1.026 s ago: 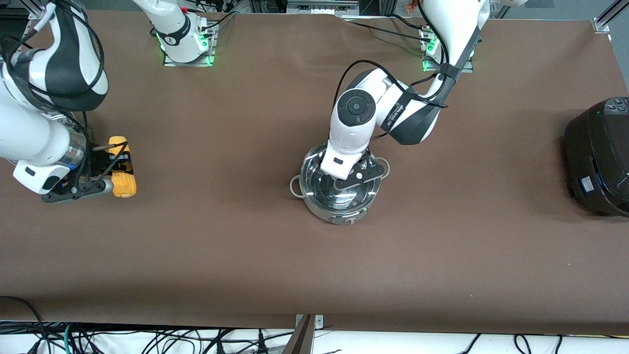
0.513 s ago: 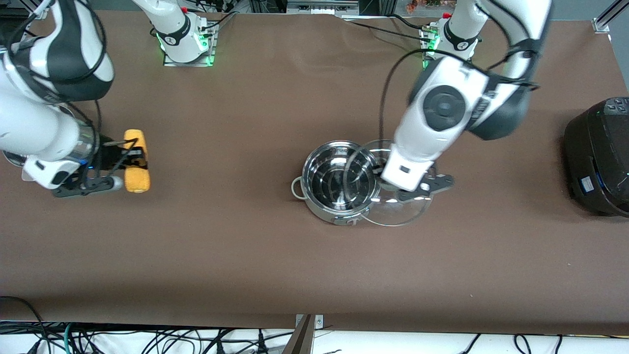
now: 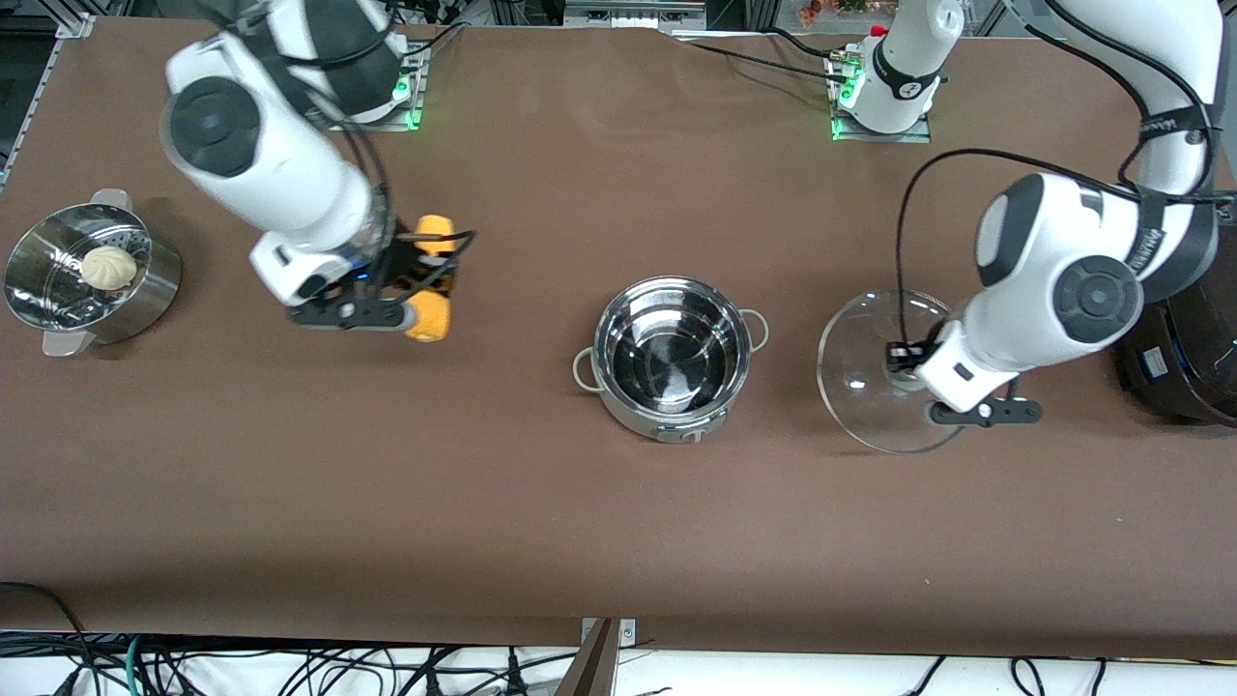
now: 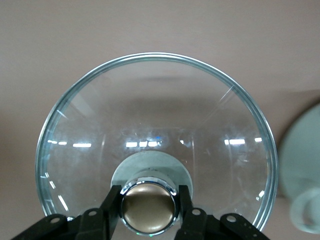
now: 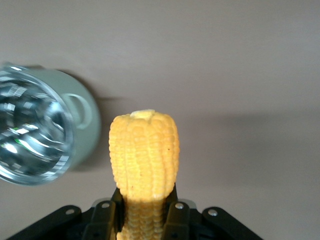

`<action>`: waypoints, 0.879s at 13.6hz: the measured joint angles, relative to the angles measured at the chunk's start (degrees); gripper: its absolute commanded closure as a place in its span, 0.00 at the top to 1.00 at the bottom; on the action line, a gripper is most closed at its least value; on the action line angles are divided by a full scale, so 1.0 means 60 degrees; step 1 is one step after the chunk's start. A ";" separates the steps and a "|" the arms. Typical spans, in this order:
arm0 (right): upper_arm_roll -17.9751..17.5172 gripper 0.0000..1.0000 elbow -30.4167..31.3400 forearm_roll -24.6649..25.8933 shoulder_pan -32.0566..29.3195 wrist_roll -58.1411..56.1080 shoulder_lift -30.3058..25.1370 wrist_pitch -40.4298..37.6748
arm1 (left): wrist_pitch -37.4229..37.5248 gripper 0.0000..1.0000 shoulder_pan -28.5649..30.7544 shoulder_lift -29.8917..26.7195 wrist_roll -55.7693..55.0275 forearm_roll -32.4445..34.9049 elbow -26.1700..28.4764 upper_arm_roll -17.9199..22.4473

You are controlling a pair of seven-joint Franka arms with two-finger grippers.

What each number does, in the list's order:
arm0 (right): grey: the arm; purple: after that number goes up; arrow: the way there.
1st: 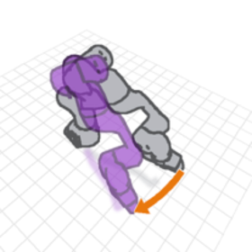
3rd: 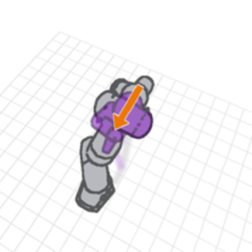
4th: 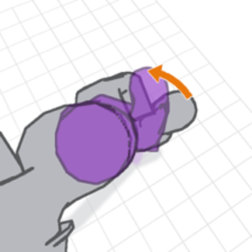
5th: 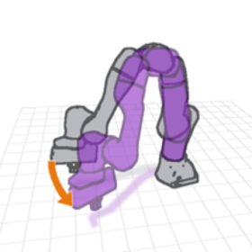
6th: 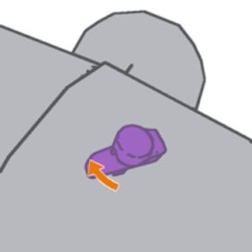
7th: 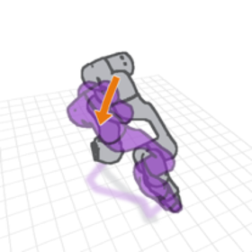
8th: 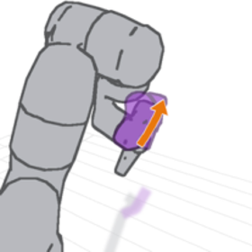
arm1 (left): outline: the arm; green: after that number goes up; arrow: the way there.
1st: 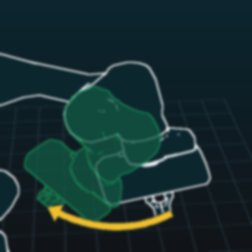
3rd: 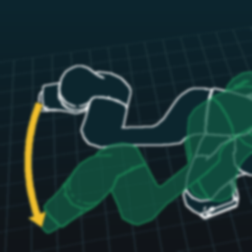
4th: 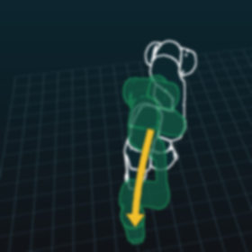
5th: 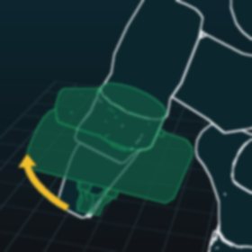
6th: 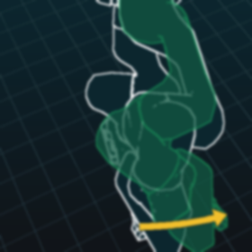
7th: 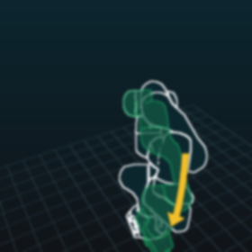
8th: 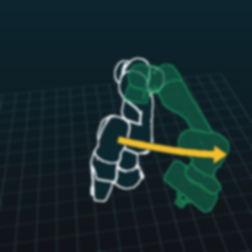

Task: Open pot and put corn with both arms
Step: 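Lift the lid off the pot with the left gripper while the right carries corn, then lower the lid onto the table with the left gripper while the right holds corn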

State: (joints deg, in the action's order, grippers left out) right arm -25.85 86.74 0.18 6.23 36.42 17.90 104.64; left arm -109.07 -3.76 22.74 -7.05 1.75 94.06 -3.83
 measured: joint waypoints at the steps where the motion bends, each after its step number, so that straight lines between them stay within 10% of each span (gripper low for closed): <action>1: -0.0004 0.00 -0.0191 0.0172 0.0410 0.0599 0.0204 0.0179 | -0.0656 0.00 0.0161 -0.0001 0.0677 -0.0005 0.0471 0.0237; 10: 0.0416 0.00 -0.3891 0.2387 0.3470 0.3317 0.4349 0.1796 | -0.4344 0.02 0.0485 0.0329 0.1853 -0.0404 0.3695 0.0443; 12: 0.0454 0.00 -0.3994 0.2419 0.3612 0.3314 0.4657 0.2126 | -0.4383 0.41 0.0485 0.0343 0.1853 -0.0404 0.3791 0.0444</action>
State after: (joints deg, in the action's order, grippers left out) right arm -23.13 62.78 14.70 27.90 56.30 45.84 117.39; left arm -135.37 -0.85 24.80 4.06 -0.67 116.81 -1.17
